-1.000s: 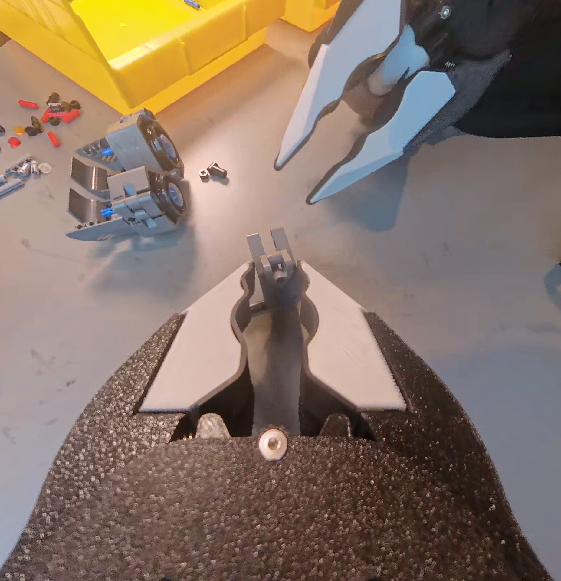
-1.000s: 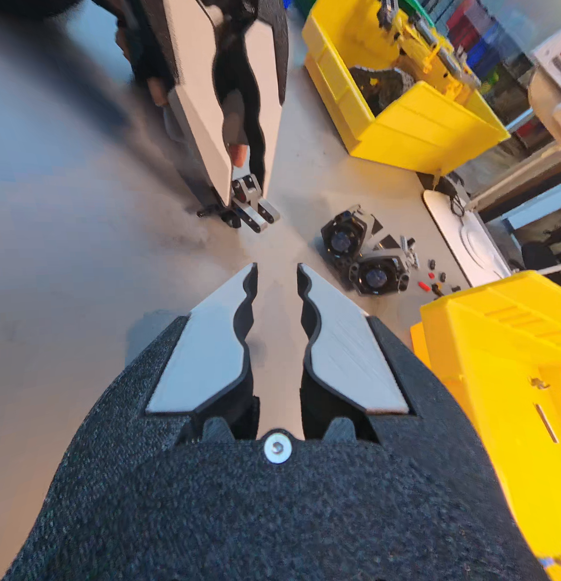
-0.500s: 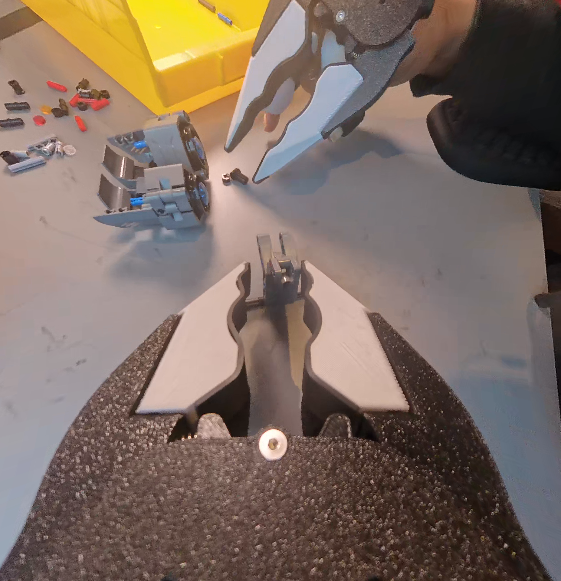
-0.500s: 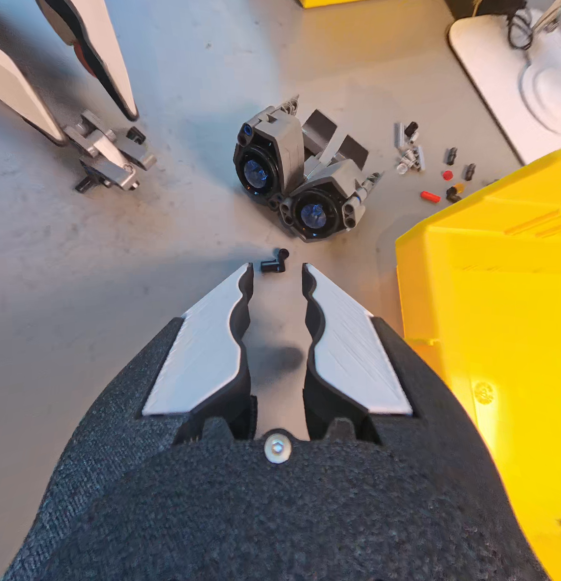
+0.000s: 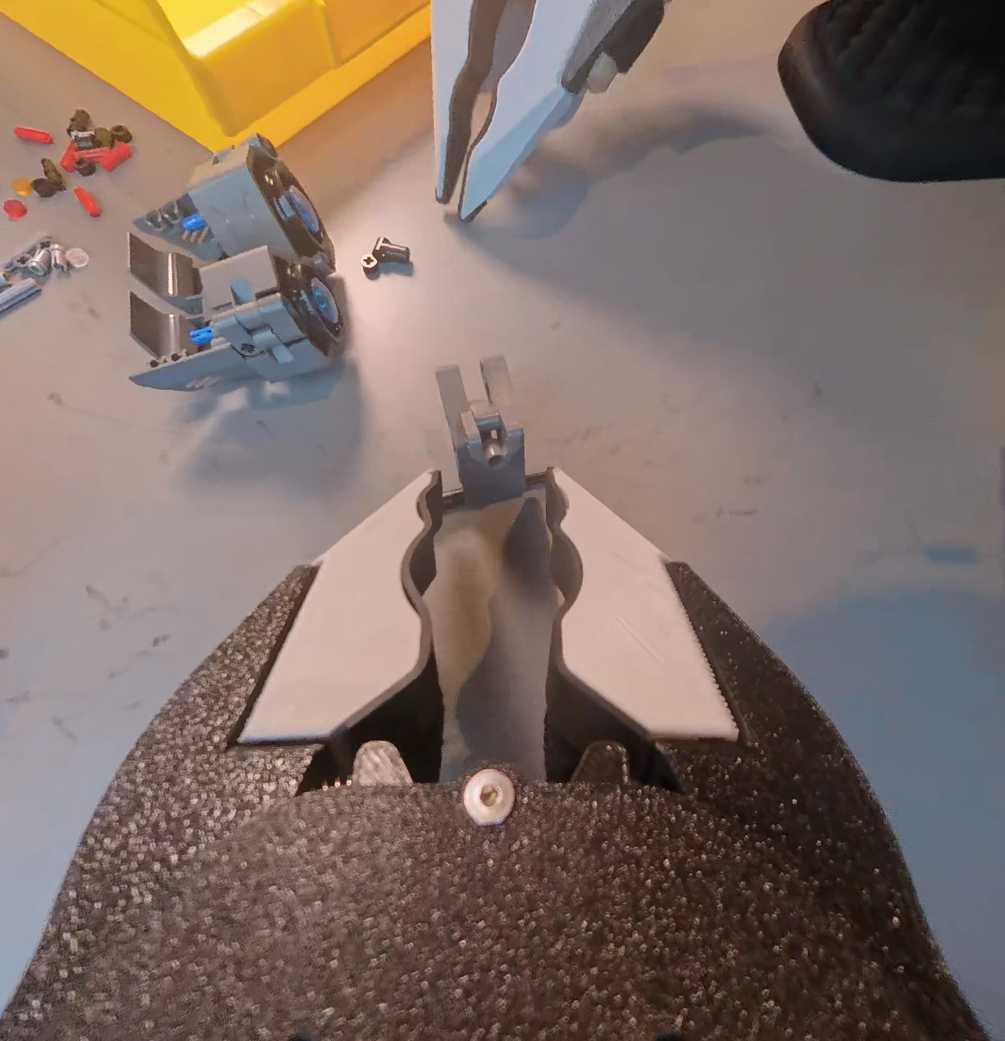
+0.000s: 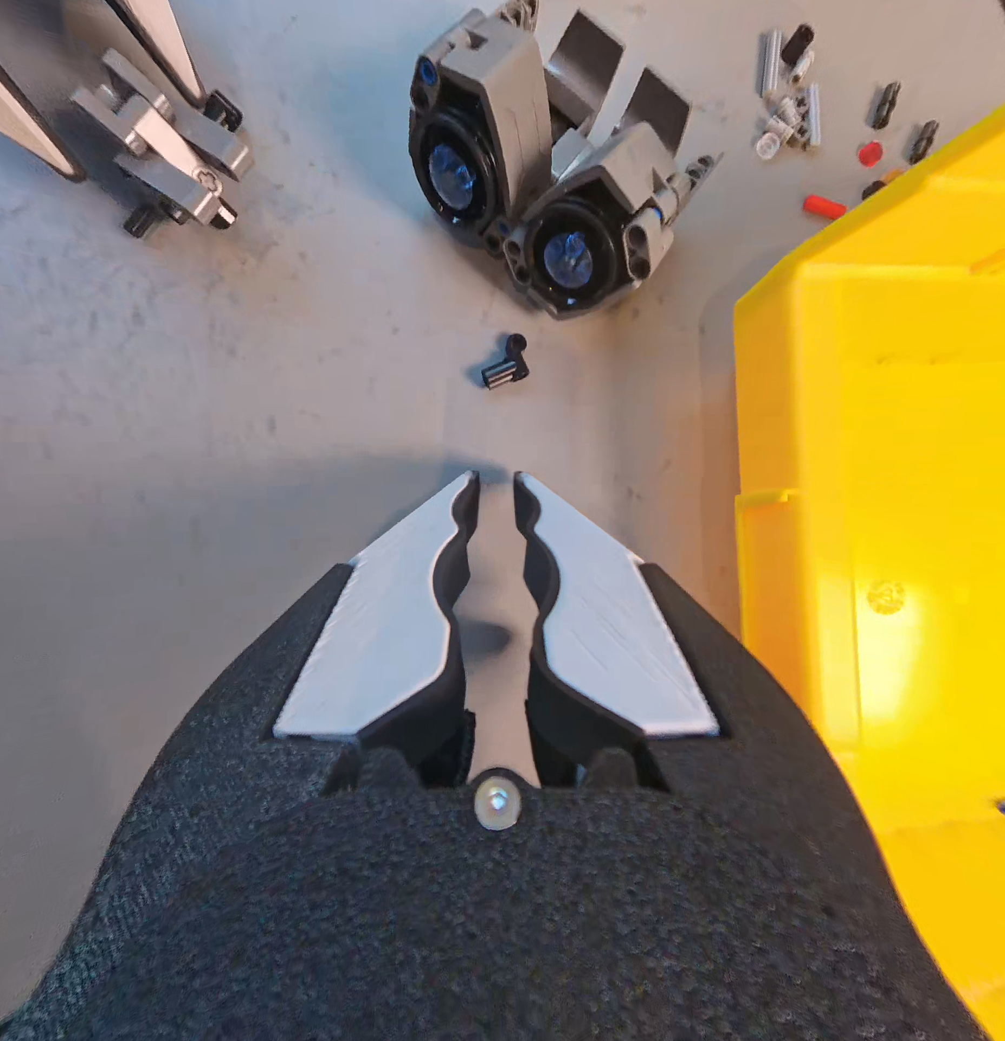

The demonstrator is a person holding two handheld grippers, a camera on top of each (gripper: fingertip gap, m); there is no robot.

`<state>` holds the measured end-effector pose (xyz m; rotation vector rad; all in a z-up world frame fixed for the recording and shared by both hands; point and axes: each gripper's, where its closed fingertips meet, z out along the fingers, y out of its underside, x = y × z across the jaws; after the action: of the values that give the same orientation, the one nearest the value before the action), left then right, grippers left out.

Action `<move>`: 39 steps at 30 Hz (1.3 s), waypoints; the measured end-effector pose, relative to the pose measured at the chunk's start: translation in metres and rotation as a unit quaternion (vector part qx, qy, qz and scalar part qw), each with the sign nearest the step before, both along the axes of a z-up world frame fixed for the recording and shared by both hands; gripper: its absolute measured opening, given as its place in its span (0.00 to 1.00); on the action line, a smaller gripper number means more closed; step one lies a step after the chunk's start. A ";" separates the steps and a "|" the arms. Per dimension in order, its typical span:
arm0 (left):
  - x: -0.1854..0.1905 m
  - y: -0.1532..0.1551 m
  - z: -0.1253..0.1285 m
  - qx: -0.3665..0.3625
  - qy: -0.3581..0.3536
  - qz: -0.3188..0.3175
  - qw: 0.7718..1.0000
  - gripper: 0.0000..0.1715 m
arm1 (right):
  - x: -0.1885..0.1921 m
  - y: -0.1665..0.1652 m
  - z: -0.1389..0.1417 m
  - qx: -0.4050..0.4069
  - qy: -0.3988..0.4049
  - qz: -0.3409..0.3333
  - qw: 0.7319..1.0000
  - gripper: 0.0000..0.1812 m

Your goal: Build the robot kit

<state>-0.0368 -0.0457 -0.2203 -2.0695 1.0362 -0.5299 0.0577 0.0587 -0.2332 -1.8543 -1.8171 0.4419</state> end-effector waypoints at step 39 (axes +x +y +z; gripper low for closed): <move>0.012 -0.005 0.084 -0.015 -0.281 -0.009 0.960 0.15 | -0.066 -0.074 0.117 -0.036 0.358 0.168 0.918 0.04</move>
<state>-0.0246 -0.0511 -0.1367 -1.7720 0.7086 -1.0709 -0.0082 -0.0156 -0.1159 -1.1647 -1.5834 1.1523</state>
